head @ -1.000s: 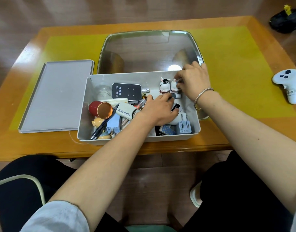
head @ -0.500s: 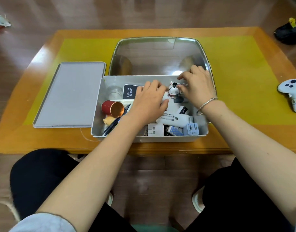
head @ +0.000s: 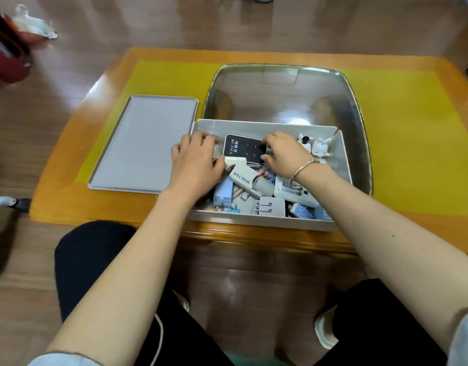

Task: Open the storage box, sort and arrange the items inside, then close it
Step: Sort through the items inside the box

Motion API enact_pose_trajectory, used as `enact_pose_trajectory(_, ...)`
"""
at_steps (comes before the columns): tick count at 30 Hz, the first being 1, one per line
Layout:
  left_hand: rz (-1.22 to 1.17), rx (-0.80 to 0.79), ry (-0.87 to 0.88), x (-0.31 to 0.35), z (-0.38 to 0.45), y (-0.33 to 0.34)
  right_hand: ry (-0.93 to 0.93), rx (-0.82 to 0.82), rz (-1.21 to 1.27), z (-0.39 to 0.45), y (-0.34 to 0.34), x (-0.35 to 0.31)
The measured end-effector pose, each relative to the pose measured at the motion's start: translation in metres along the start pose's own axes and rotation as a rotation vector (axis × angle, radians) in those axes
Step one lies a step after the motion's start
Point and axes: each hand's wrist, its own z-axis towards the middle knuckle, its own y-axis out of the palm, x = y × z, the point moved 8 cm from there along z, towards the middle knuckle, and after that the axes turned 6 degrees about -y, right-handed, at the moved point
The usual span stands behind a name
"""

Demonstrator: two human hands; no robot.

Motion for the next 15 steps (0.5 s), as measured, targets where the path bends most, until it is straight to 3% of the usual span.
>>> enact_pose_trajectory(11, -0.028, -0.072, 0.03, -0.015, -0.011, 0.02, 0.189, -0.049, 0.172, 0.019, 0.016, 0.004)
enact_pose_trajectory(15, -0.015, -0.098, 0.046, -0.014, -0.012, 0.023, 0.194, 0.037, 0.245, 0.017, 0.011, 0.006)
